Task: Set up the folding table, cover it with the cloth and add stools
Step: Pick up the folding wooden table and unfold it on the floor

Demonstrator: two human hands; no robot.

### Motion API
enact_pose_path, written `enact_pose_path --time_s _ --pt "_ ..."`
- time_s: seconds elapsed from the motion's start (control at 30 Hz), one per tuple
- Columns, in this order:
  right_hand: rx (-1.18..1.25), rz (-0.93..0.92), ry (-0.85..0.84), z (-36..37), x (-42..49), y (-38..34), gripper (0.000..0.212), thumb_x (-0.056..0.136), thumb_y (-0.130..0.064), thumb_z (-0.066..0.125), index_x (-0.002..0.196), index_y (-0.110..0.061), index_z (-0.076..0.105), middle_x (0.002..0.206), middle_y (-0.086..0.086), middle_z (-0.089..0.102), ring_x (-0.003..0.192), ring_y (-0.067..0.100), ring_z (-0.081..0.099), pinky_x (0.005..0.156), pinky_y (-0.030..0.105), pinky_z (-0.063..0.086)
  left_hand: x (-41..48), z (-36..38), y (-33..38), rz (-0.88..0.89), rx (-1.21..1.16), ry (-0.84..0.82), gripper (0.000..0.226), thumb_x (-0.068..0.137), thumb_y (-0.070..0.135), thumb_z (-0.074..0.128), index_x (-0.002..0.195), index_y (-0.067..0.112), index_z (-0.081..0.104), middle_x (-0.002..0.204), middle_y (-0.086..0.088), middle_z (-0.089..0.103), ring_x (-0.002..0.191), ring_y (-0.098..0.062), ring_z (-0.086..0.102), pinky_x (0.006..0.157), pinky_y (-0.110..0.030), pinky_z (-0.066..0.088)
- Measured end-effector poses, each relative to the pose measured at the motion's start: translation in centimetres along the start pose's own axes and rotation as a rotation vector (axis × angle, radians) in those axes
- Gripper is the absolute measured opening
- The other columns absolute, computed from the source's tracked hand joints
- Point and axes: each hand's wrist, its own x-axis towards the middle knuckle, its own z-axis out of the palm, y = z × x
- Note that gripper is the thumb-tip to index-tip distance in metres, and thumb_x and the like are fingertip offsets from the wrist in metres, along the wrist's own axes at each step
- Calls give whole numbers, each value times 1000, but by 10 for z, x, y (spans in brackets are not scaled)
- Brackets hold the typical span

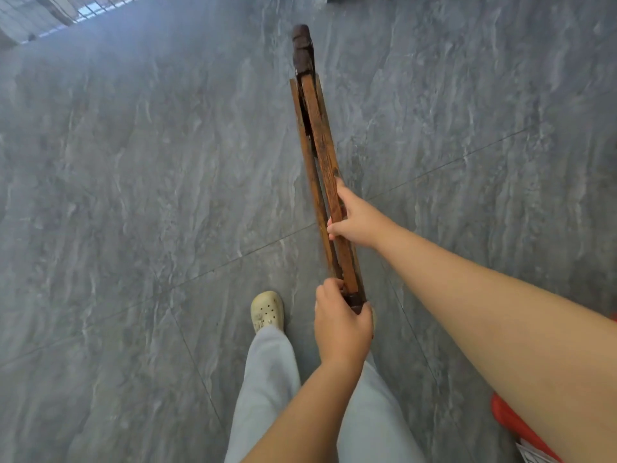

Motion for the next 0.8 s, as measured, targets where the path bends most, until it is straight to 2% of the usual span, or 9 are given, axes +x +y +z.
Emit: enact_pose_path --time_s 0.13,0.3,0.4,0.5,0.57,0.63,0.67,0.77,0.8 --pt "-20 20 -26 -18 -3 6 106 78 -1 65 152 -33 -4 141 10 44 112 23 50 101 48 47 -2 10 8 15 12 -5 36 76 32 71 99 30 43 97 13 45 88 -7 52 71 -33 50" --pt "-19 7 -48 -37 -11 10 104 79 1 62 151 -33 -6 155 11 29 110 18 48 102 47 47 0 24 17 46 42 -49 40 76 35 71 98 32 38 99 13 43 87 -6 50 65 -23 44" --pt "-19 -27 2 -46 -18 18 100 79 -3 59 152 -34 -1 149 12 40 105 16 53 101 45 47 8 27 20 115 37 -157 48 74 42 73 105 32 38 103 14 44 88 -4 53 66 -19 41" --pt "-7 -60 53 -60 -22 30 91 83 -5 55 153 -32 3 114 6 66 93 19 66 94 38 52 27 18 17 235 3 -363 59 78 54 64 125 26 41 114 14 50 99 0 53 84 -25 47" --pt "41 -93 37 -69 -25 37 87 86 -3 55 153 -29 6 90 0 67 83 14 67 86 26 53 50 6 10 403 145 -420 67 84 61 49 137 23 36 129 7 49 113 -5 49 97 -32 44" --pt "95 -127 -9 -78 -25 44 87 87 -2 59 153 -28 8 87 -3 63 80 10 64 78 18 51 81 -4 5 598 393 -407 67 90 60 37 144 21 29 140 0 44 126 -12 42 106 -36 36" --pt "113 -137 -31 -80 -24 47 88 87 -3 60 153 -29 9 89 -3 62 83 10 63 81 19 51 99 -8 5 689 533 -409 66 92 58 33 147 22 26 145 -2 40 132 -15 37 111 -38 31" --pt "128 -163 -70 -81 -18 55 94 80 -26 67 151 -40 7 113 -8 50 108 13 53 107 42 41 150 -8 13 958 927 -472 63 96 52 27 151 23 15 155 -4 25 144 -20 18 119 -38 10" --pt "128 -164 -82 -81 -16 58 96 76 -35 67 150 -43 7 119 -9 43 116 17 49 110 49 38 165 -6 16 1012 1041 -511 63 97 51 28 151 22 12 157 -5 21 145 -21 13 119 -37 6"
